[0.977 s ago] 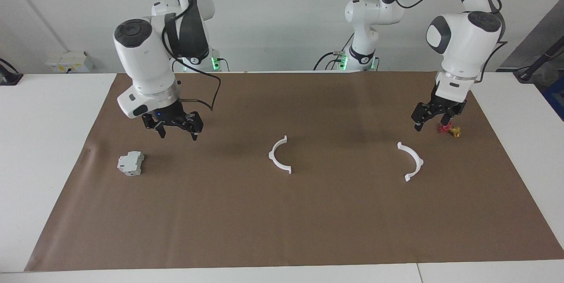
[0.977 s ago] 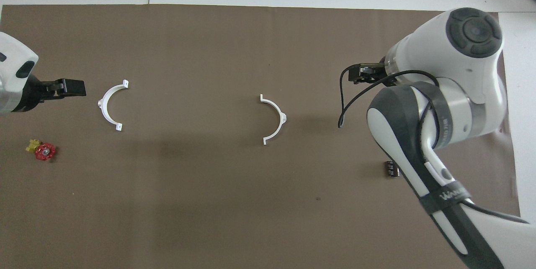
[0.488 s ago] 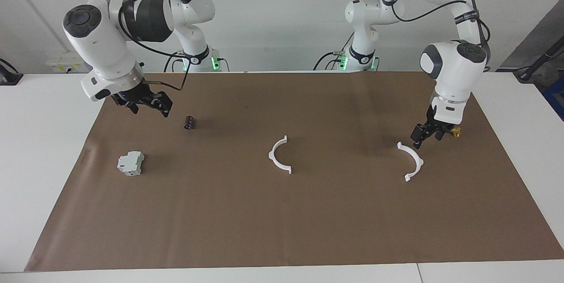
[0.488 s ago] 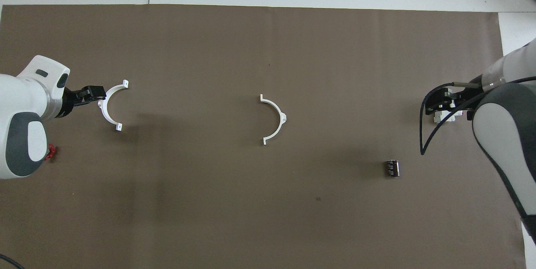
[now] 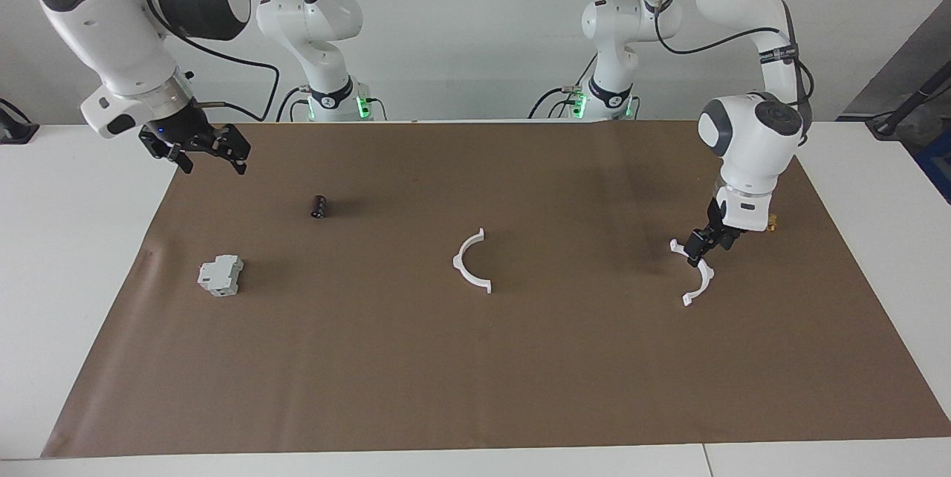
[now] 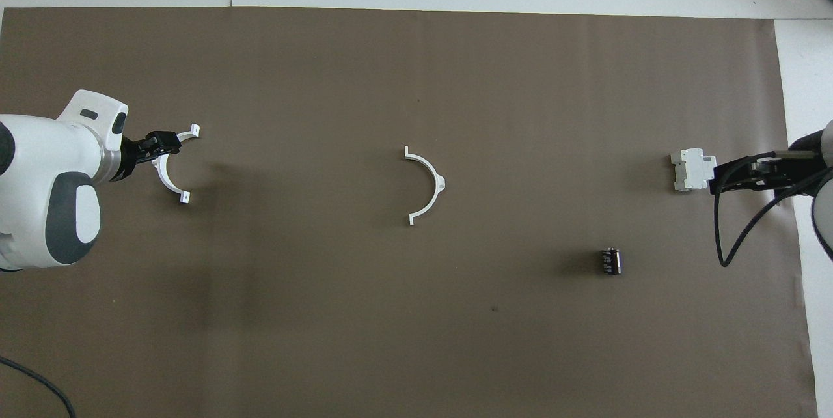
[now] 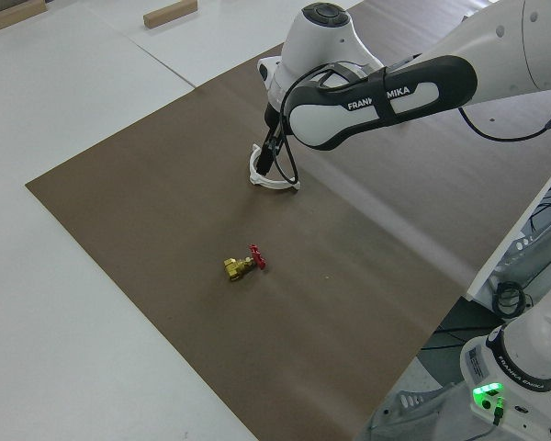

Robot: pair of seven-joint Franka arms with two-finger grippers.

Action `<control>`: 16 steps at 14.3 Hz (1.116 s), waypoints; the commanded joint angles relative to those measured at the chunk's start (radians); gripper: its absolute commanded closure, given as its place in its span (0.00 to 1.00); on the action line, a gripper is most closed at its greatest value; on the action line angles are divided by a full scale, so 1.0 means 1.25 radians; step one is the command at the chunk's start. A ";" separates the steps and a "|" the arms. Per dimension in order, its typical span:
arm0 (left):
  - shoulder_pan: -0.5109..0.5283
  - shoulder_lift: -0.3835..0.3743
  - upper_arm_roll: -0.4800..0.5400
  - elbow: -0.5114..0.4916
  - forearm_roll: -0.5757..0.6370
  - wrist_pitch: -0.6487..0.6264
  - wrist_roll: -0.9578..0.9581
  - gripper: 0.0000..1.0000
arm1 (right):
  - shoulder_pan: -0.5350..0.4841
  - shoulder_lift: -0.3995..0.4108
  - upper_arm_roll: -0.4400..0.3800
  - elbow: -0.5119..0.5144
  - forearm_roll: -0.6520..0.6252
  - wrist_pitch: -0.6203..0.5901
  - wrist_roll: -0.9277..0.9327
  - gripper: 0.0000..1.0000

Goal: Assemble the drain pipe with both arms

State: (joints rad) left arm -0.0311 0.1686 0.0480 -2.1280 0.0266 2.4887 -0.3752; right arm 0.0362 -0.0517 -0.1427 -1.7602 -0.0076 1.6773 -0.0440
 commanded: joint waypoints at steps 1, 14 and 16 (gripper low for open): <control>0.008 0.015 0.000 -0.012 0.011 0.040 0.043 0.00 | 0.000 0.040 0.009 0.134 -0.036 -0.103 -0.019 0.00; 0.005 0.027 -0.002 -0.040 0.011 0.006 0.092 0.00 | 0.046 0.042 0.018 0.159 -0.030 -0.181 -0.013 0.00; 0.006 0.032 -0.002 -0.040 0.011 0.007 0.094 0.00 | 0.031 0.035 0.015 0.145 -0.001 -0.177 -0.016 0.00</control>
State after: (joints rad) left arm -0.0309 0.2014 0.0467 -2.1663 0.0266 2.4692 -0.2713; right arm 0.0900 0.0313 -0.1236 -1.5277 -0.0397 1.4524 -0.0791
